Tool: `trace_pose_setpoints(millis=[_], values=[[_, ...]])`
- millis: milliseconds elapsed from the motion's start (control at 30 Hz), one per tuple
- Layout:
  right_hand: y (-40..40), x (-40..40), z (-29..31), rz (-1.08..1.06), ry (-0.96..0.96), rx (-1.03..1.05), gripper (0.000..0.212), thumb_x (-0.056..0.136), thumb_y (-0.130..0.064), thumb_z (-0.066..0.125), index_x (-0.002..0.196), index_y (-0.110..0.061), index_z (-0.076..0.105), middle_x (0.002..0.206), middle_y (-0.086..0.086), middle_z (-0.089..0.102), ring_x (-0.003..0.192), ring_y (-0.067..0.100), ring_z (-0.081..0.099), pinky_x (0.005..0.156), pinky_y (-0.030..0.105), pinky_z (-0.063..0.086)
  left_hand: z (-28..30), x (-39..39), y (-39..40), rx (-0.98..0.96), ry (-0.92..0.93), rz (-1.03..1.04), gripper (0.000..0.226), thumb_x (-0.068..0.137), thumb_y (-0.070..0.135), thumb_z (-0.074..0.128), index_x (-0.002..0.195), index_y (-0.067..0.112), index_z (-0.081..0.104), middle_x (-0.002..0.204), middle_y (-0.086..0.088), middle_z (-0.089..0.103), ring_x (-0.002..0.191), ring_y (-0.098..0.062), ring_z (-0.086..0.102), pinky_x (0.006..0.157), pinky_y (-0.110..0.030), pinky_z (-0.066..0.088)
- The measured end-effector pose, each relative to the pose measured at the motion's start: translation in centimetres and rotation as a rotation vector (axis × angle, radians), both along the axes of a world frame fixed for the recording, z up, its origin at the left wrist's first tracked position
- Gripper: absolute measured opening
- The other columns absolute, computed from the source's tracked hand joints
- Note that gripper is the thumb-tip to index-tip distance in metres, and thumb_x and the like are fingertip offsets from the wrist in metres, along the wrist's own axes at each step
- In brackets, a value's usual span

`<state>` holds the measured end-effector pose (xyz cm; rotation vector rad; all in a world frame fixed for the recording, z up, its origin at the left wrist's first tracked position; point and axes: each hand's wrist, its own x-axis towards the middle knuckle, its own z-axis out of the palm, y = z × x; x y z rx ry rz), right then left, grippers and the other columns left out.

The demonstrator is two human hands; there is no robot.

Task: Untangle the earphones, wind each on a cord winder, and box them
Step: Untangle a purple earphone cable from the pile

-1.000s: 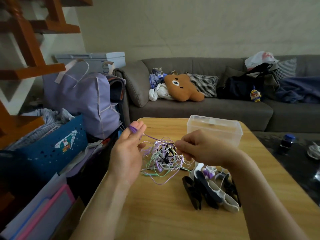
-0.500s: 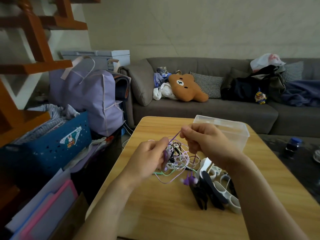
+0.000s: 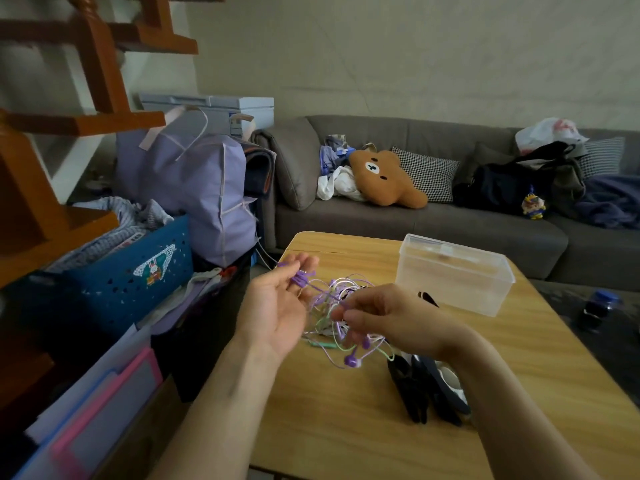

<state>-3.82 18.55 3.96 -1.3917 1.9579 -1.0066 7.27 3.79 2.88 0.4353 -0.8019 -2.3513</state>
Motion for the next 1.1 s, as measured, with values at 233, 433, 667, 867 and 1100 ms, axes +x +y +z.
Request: trace_pose_setpoints(millis=[233,433,667,867,1100], values=[[-1.9,3.2,0.7,-0.025,0.129,0.049,0.024,0.100,-0.012,0.052,0.116,-0.013,0.070,0.065,0.001,0.067,0.061,0.019,0.065,0.072,0.042,0.059,-0.9,-0.2,0.5,-0.821,-0.455,0.413,0.012,0.089,0.005,0.062,0.087,0.014,0.054,0.079,0.005,0.058,0.071,-0.010,0.053,0.062,-0.012,0.040],[-1.0,1.9,2.9,-0.211,0.220,-0.097,0.013,0.093,-0.020,0.068,0.082,-0.025,0.074,0.063,-0.003,0.072,0.057,0.010,0.066,0.068,0.039,0.061,-3.0,0.9,0.2,-1.431,-0.548,0.167,0.033,0.103,0.044,0.040,0.081,0.022,0.051,0.071,0.003,0.055,0.071,-0.022,0.054,0.063,-0.038,0.040],[0.3,-0.8,1.5,-0.136,0.198,0.154,0.011,0.085,-0.017,0.078,0.091,-0.025,0.076,0.075,-0.005,0.076,0.061,0.003,0.065,0.064,0.022,0.053,-2.1,1.5,-0.2,-1.501,-0.528,0.121,0.043,0.102,0.036,0.049,0.067,0.011,0.050,0.056,0.003,0.044,0.054,-0.014,0.036,0.053,-0.034,0.031],[0.3,-1.6,-0.4,-0.168,0.006,0.107,0.011,0.087,-0.031,0.077,0.095,-0.025,0.075,0.071,-0.001,0.073,0.059,0.008,0.063,0.055,0.024,0.046,-2.1,1.0,-0.9,-1.308,-0.595,0.366,0.045,0.103,0.033,0.049,0.062,0.014,0.043,0.053,0.003,0.043,0.051,-0.015,0.038,0.052,-0.032,0.030],[0.3,-2.0,-0.6,-0.228,0.194,-0.079,0.046,0.072,-0.045,0.086,0.114,-0.039,0.068,0.100,-0.011,0.072,0.091,0.002,0.067,0.080,0.032,0.058,-1.2,1.0,-0.1,-1.024,-0.392,0.123,0.038,0.103,0.028,0.049,0.076,0.002,0.055,0.060,-0.003,0.049,0.047,-0.006,0.046,0.049,-0.018,0.040]])
